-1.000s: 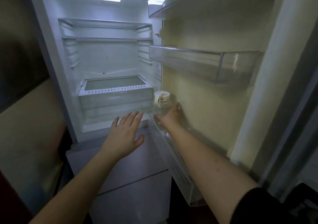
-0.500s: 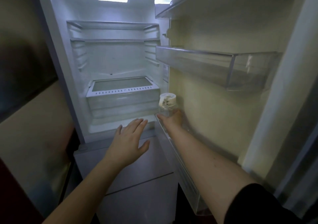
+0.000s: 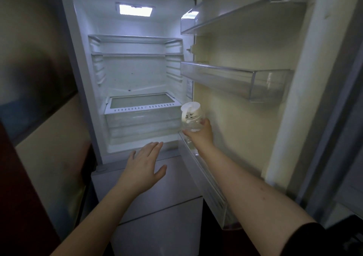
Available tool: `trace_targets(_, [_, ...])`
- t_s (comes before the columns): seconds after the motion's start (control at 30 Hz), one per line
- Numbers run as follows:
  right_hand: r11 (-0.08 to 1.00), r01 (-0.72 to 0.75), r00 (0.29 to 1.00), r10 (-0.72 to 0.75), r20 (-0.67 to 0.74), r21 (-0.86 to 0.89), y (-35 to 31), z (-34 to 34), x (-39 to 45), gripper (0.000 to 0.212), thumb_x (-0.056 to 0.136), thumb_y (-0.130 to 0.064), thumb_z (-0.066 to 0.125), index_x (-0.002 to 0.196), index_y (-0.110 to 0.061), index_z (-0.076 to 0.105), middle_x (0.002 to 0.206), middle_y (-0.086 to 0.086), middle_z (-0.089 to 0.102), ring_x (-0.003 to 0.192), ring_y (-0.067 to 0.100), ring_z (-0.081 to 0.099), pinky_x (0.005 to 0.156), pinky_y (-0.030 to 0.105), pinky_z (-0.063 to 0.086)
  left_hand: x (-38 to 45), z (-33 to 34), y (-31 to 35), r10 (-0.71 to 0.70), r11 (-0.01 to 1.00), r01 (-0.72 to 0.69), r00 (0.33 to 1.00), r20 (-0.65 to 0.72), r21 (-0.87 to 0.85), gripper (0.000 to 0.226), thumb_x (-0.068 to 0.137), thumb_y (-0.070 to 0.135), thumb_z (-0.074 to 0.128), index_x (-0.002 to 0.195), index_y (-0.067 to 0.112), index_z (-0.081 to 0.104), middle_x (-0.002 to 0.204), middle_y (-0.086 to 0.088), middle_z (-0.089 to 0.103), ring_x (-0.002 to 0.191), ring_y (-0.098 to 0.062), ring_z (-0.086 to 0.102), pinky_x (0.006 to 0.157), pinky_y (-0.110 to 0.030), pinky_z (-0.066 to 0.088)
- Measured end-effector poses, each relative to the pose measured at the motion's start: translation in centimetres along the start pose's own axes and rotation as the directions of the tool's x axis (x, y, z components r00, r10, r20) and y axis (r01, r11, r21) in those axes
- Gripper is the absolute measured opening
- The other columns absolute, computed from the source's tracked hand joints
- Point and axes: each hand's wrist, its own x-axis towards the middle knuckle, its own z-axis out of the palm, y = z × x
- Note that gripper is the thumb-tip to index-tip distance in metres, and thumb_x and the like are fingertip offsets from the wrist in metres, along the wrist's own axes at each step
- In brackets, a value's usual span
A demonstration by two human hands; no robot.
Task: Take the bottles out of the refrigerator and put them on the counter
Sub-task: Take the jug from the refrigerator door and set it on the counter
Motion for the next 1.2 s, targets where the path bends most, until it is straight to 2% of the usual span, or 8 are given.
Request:
trace_targets(0.1, [0.998,0.063,0.998,-0.063,-0.021,-0.006,-1.7,-1.0,-1.5,0.073,0.066,-0.027,0.086,0.126,-0.018,0.047,0.125,-0.004,0.052,0.114,0.024,0.058,0.097,0.044,0.049,-0.5,-1.4,0.8,0.023,1.0,-0.023,0.999,-0.034,0.013,0.072,0.095,0.053,0.044,0.155,0.027,0.016,0.161,0.01,0.02,0.148,-0.008,0.015,0.12,-0.048,0.012])
trace_targets(0.23, [0.994,0.103,0.995,-0.103,-0.006,0.021,-3.5,-2.4,-3.5,0.083,0.07,-0.03,0.085,0.139,-0.015,0.041,0.139,-0.001,0.049,0.123,0.022,0.053,0.104,0.042,0.045,-1.3,-3.0,2.1,0.055,0.998,-0.055,0.997,-0.049,0.007,0.069,0.096,0.051,0.044,0.155,0.025,0.02,0.16,0.007,0.023,0.148,-0.012,0.017,0.119,-0.047,0.013])
trace_targets(0.47, [0.983,0.17,0.985,-0.17,-0.004,0.077,-5.5,-4.0,-8.5,0.073,0.07,-0.029,0.087,0.131,-0.015,0.049,0.131,-0.001,0.056,0.121,0.016,0.053,0.102,0.035,0.044,-3.9,-4.7,3.4,0.091,0.996,-0.092,0.992,-0.085,-0.009,0.068,0.096,0.049,0.045,0.154,0.024,0.022,0.159,0.007,0.026,0.146,-0.012,0.021,0.119,-0.045,0.017])
trace_targets(0.57, [0.974,0.192,0.979,-0.199,0.045,0.117,-5.9,-4.6,-10.8,0.061,0.071,-0.03,0.086,0.121,-0.021,0.052,0.123,-0.008,0.058,0.107,0.006,0.059,0.083,0.02,0.051,-4.8,-5.2,3.6,0.106,0.994,-0.108,0.99,-0.089,-0.019,0.068,0.096,0.05,0.045,0.154,0.024,0.021,0.159,0.007,0.025,0.147,-0.011,0.02,0.119,-0.043,0.018])
trace_targets(0.63, [0.974,0.2,0.977,-0.207,0.057,0.106,-6.1,-5.2,-12.2,0.058,0.071,-0.034,0.086,0.117,-0.026,0.05,0.119,-0.011,0.057,0.101,0.001,0.057,0.075,0.011,0.044,-5.3,-5.4,3.7,0.121,0.992,-0.125,0.989,-0.087,-0.033,0.069,0.095,0.05,0.047,0.154,0.024,0.021,0.159,0.007,0.025,0.147,-0.011,0.02,0.119,-0.043,0.019])
trace_targets(0.77, [0.978,0.183,0.978,-0.191,0.081,0.097,-5.7,-5.9,-14.6,0.057,0.071,-0.036,0.087,0.114,-0.025,0.05,0.12,-0.006,0.059,0.11,0.008,0.056,0.089,0.022,0.042,-6.5,-5.7,3.7,0.112,0.989,-0.121,0.989,-0.094,-0.09,0.071,0.093,0.048,0.052,0.154,0.023,0.025,0.158,0.005,0.03,0.146,-0.014,0.024,0.118,-0.042,0.021])
trace_targets(0.97, [0.972,0.193,0.971,-0.209,0.118,0.132,-5.8,-6.9,-17.1,0.058,0.071,-0.035,0.087,0.114,-0.024,0.051,0.118,-0.007,0.06,0.113,0.009,0.057,0.092,0.024,0.045,-8.4,-6.2,4.3,0.081,0.994,-0.088,0.992,-0.1,-0.062,0.079,0.088,0.058,0.052,0.154,0.027,0.023,0.159,0.007,0.027,0.147,-0.013,0.021,0.119,-0.048,0.015])
trace_targets(1.2, [0.961,0.182,0.961,-0.219,0.171,0.209,-6.0,-8.8,-20.2,0.055,0.067,-0.039,0.088,0.108,-0.032,0.052,0.112,-0.017,0.061,0.105,-0.006,0.057,0.081,0.012,0.042,-12.1,-6.6,5.0,0.028,0.999,-0.03,0.997,-0.077,-0.019,0.08,0.087,0.062,0.049,0.154,0.026,0.023,0.159,0.005,0.029,0.145,-0.015,0.027,0.118,-0.047,0.022])
